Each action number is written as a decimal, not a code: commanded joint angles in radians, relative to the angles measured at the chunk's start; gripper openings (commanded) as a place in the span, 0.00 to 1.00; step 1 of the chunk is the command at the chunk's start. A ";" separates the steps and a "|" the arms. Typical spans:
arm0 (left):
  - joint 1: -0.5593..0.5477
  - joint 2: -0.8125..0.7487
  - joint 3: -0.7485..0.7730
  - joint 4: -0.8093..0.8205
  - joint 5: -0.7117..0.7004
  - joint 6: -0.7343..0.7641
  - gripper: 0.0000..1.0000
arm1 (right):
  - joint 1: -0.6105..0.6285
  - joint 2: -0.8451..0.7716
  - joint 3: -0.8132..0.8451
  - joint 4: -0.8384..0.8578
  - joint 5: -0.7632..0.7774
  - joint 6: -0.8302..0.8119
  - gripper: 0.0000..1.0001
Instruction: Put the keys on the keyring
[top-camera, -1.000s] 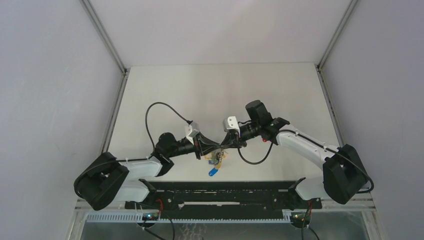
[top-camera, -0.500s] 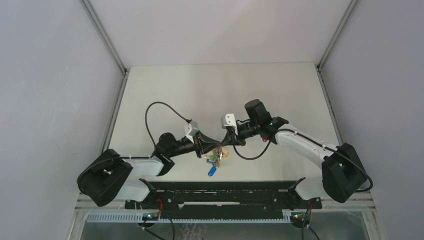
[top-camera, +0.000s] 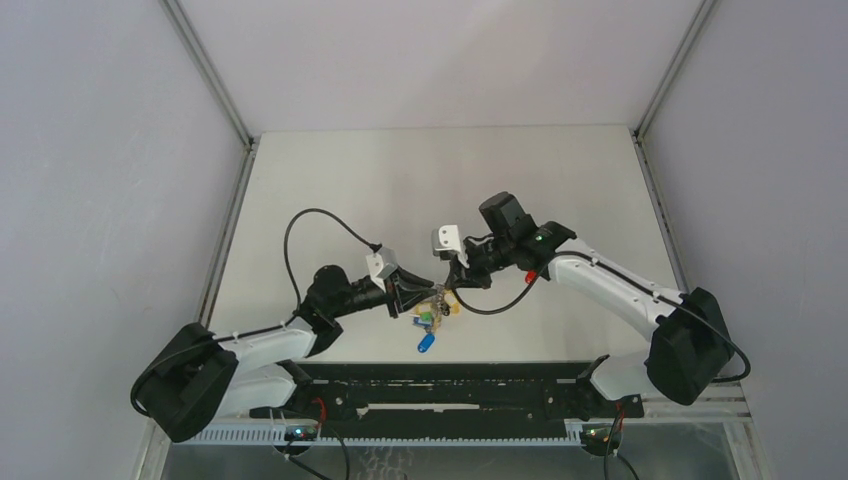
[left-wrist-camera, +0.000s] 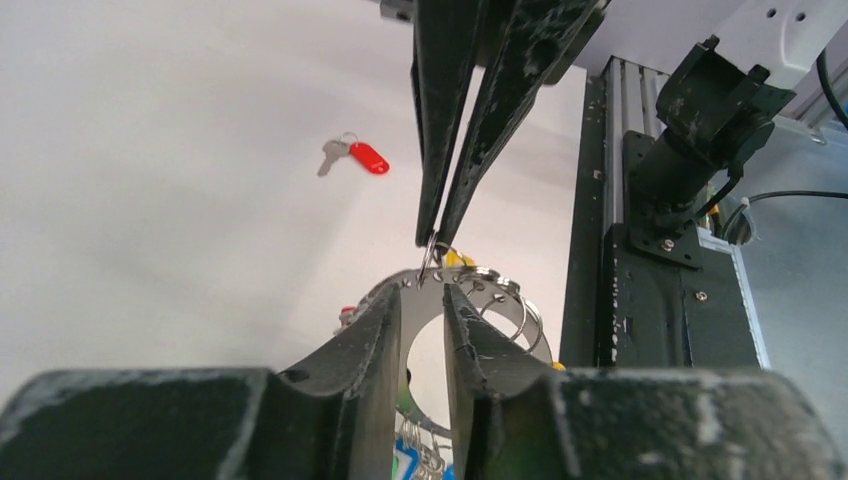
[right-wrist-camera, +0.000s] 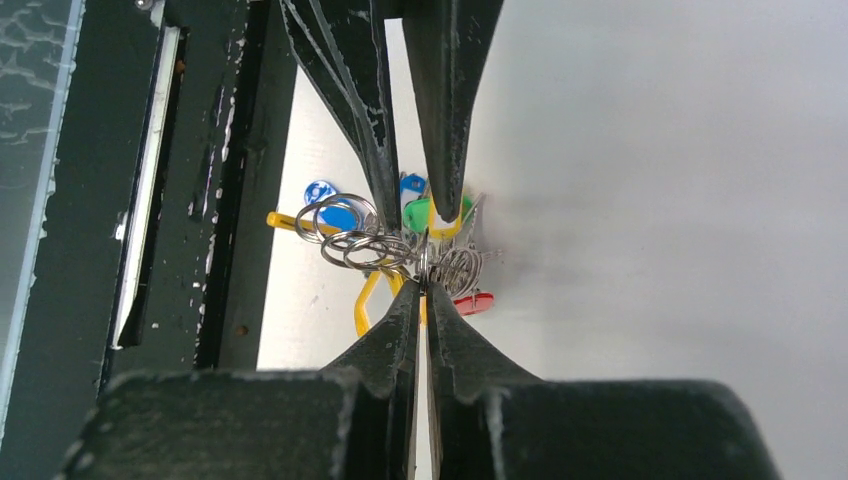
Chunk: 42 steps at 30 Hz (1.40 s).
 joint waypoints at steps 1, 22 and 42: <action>-0.003 -0.040 0.034 -0.094 -0.010 0.079 0.29 | 0.041 0.013 0.103 -0.119 0.086 -0.053 0.00; -0.003 -0.038 0.023 0.080 -0.032 0.010 0.41 | 0.122 0.088 0.270 -0.314 0.263 -0.129 0.00; -0.004 0.126 0.085 0.171 0.088 -0.032 0.19 | 0.122 0.092 0.271 -0.298 0.227 -0.143 0.00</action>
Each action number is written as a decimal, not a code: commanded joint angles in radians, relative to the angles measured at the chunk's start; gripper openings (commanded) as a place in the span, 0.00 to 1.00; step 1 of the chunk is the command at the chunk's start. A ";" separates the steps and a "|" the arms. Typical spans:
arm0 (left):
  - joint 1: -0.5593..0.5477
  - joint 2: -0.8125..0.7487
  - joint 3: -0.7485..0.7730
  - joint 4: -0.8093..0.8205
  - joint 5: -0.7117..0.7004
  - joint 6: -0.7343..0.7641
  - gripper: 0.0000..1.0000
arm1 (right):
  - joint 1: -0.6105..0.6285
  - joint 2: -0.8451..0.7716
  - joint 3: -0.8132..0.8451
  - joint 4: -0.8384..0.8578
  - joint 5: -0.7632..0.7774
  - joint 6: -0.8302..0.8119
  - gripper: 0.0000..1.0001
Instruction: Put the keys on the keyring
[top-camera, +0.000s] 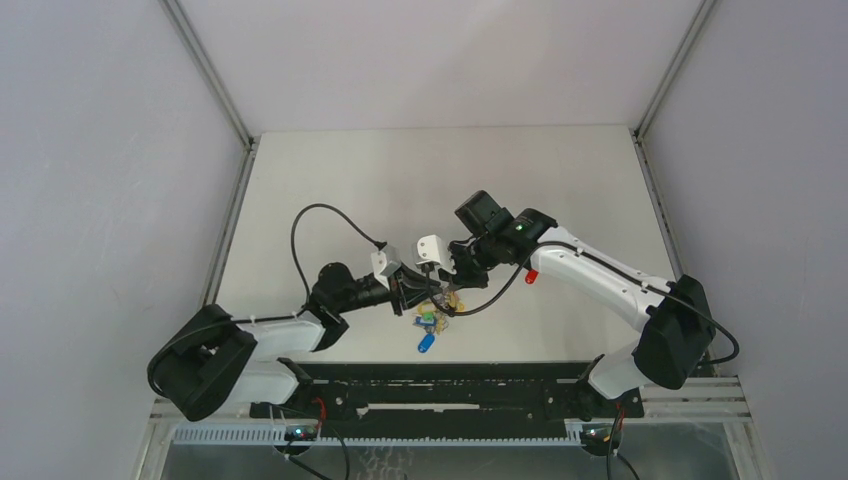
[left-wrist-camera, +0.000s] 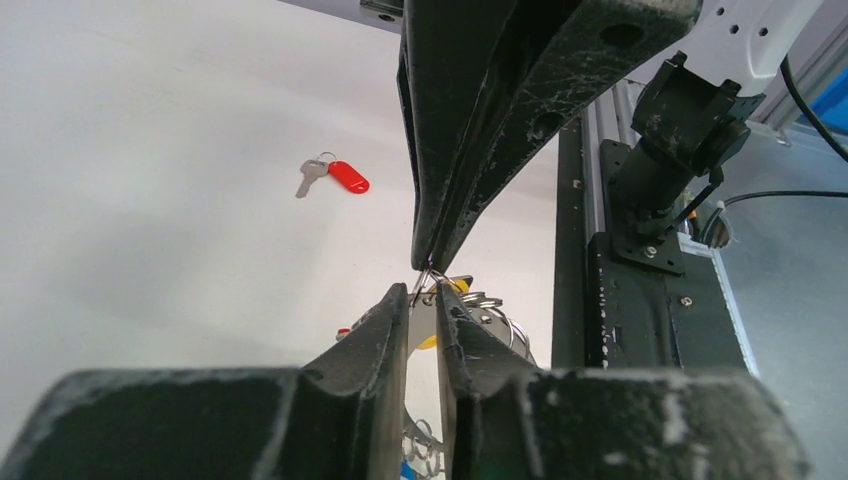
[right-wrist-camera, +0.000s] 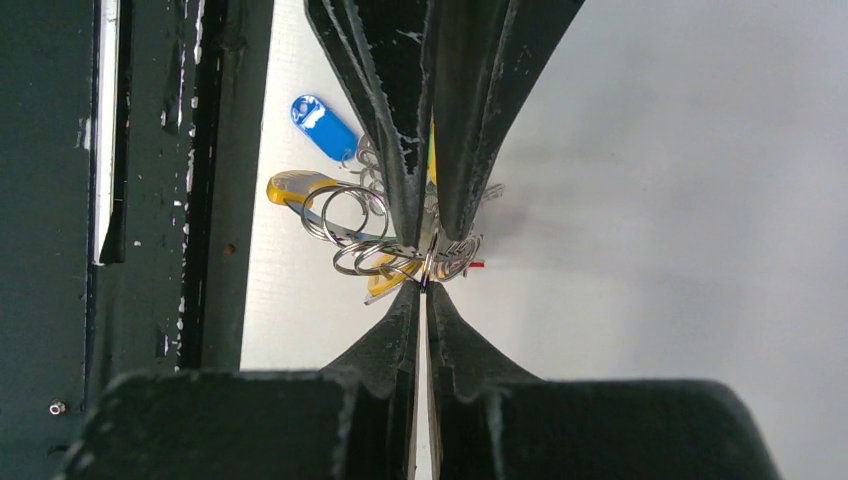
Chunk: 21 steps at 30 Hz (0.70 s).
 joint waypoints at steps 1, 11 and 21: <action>-0.005 0.020 0.071 0.051 0.039 -0.008 0.18 | 0.006 -0.007 0.049 0.032 -0.032 -0.017 0.00; -0.009 0.054 0.086 0.050 0.064 -0.011 0.16 | 0.008 -0.004 0.049 0.036 -0.040 -0.017 0.00; -0.010 0.034 0.091 -0.012 0.049 0.023 0.12 | 0.009 -0.009 0.050 0.040 -0.037 -0.018 0.00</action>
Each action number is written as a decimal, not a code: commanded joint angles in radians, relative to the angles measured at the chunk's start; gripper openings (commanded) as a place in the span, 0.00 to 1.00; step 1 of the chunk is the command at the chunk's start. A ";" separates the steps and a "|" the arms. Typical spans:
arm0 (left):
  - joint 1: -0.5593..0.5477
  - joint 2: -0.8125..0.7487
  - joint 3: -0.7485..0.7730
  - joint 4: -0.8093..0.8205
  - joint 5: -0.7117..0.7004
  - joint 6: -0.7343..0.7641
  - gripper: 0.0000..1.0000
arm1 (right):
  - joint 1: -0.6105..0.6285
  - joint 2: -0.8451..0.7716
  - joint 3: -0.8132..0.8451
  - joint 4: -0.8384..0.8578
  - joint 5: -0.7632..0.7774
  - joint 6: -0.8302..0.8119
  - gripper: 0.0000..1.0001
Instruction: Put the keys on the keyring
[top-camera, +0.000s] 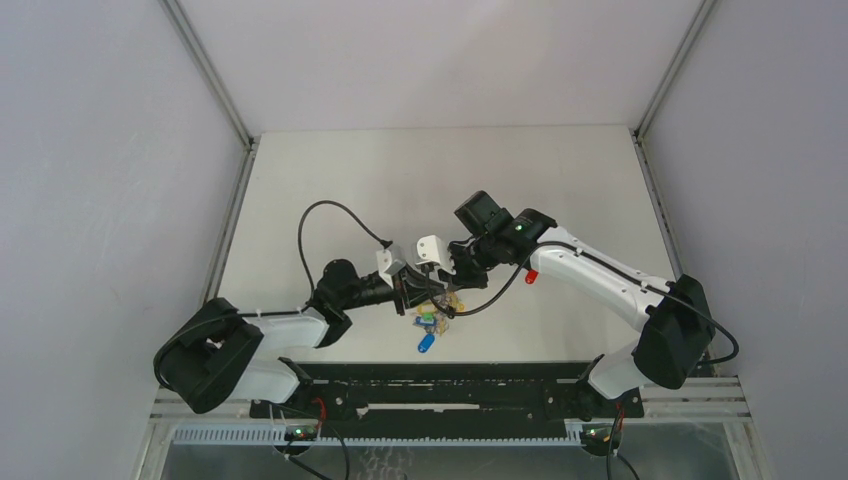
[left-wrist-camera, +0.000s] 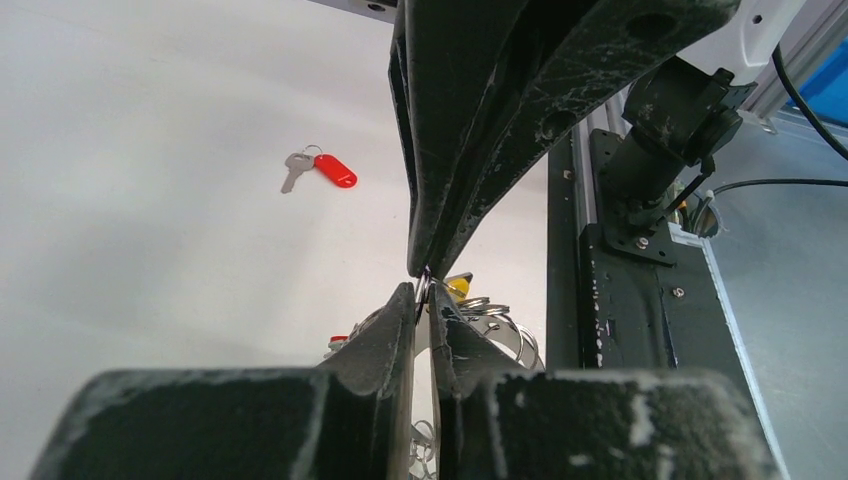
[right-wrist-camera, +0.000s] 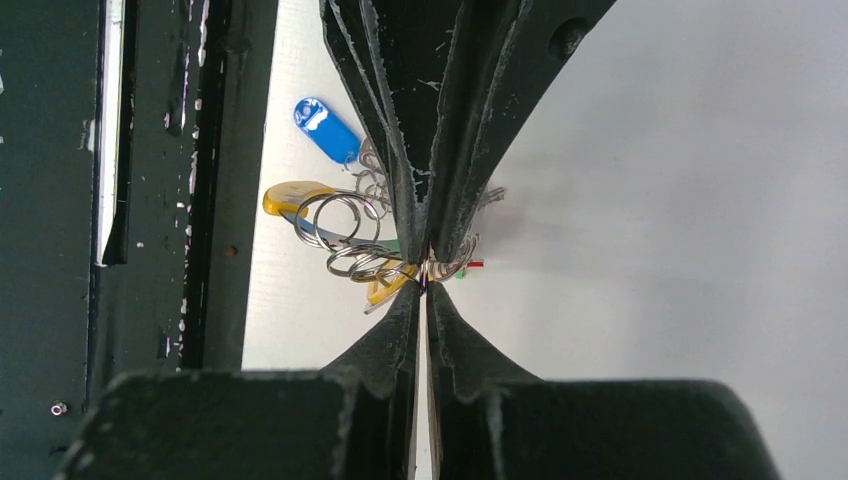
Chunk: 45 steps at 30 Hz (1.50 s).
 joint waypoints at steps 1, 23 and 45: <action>-0.007 -0.018 0.064 -0.019 0.017 0.022 0.12 | 0.007 -0.011 0.050 0.040 -0.030 -0.017 0.00; -0.024 -0.005 0.079 -0.056 0.019 0.041 0.00 | 0.009 0.001 0.048 0.055 -0.035 0.007 0.00; -0.023 0.002 -0.028 0.227 -0.119 -0.095 0.00 | -0.229 -0.195 -0.269 0.474 -0.308 0.597 0.26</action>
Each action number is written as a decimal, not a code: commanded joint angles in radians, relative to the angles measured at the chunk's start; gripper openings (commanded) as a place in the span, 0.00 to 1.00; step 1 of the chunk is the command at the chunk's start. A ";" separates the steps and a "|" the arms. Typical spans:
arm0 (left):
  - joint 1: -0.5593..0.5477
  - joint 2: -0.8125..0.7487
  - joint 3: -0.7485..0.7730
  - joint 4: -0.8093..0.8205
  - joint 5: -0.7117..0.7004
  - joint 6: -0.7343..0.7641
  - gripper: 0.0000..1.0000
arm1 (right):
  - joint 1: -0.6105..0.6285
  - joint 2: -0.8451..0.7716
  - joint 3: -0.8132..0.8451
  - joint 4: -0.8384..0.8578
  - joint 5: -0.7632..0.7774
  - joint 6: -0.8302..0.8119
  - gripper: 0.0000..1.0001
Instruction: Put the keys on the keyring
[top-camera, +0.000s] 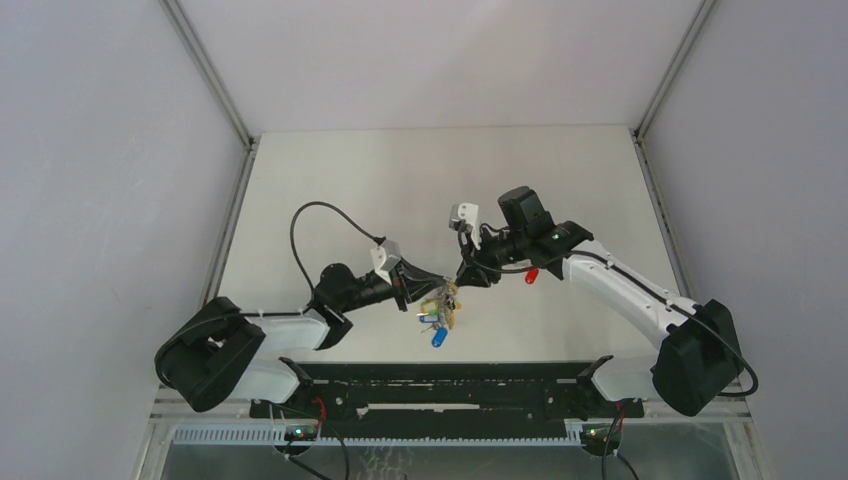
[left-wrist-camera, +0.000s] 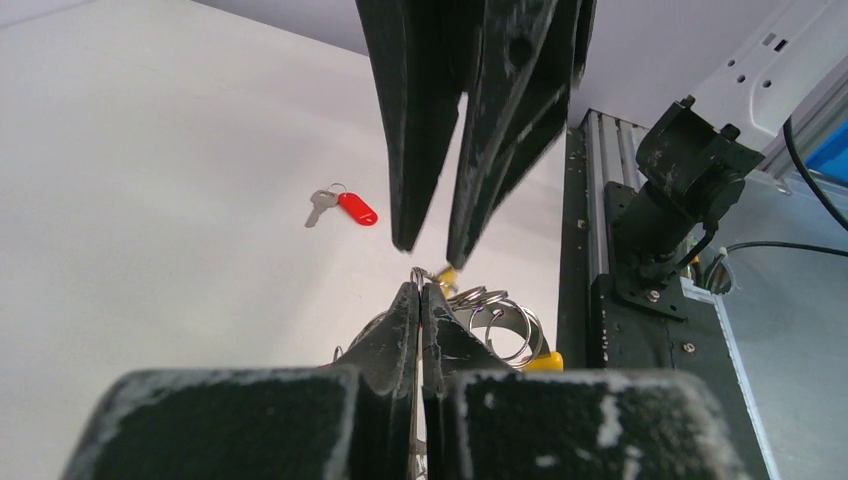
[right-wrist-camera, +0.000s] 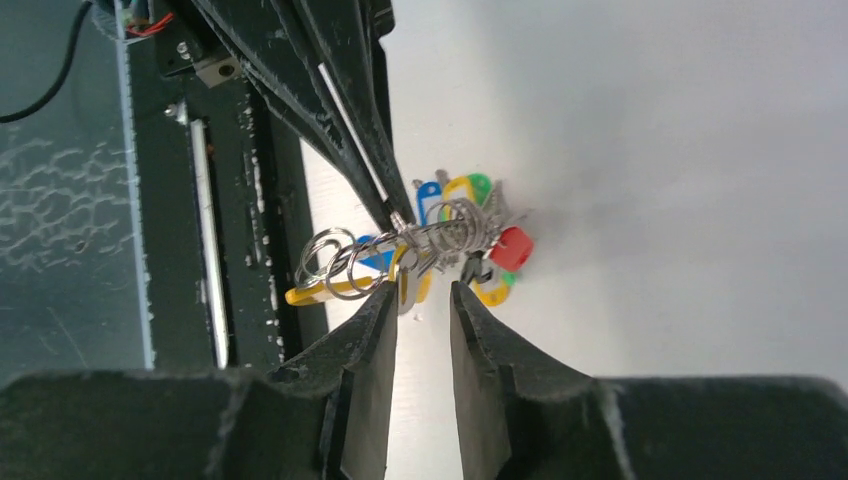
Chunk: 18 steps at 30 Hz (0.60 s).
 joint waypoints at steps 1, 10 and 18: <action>-0.003 -0.002 -0.014 0.124 -0.019 -0.031 0.00 | -0.045 -0.041 -0.081 0.211 -0.135 0.184 0.26; -0.003 0.010 -0.011 0.129 -0.009 -0.036 0.00 | -0.108 0.009 -0.122 0.354 -0.225 0.340 0.28; -0.003 0.014 -0.012 0.127 -0.013 -0.031 0.00 | -0.125 0.022 -0.147 0.420 -0.296 0.385 0.28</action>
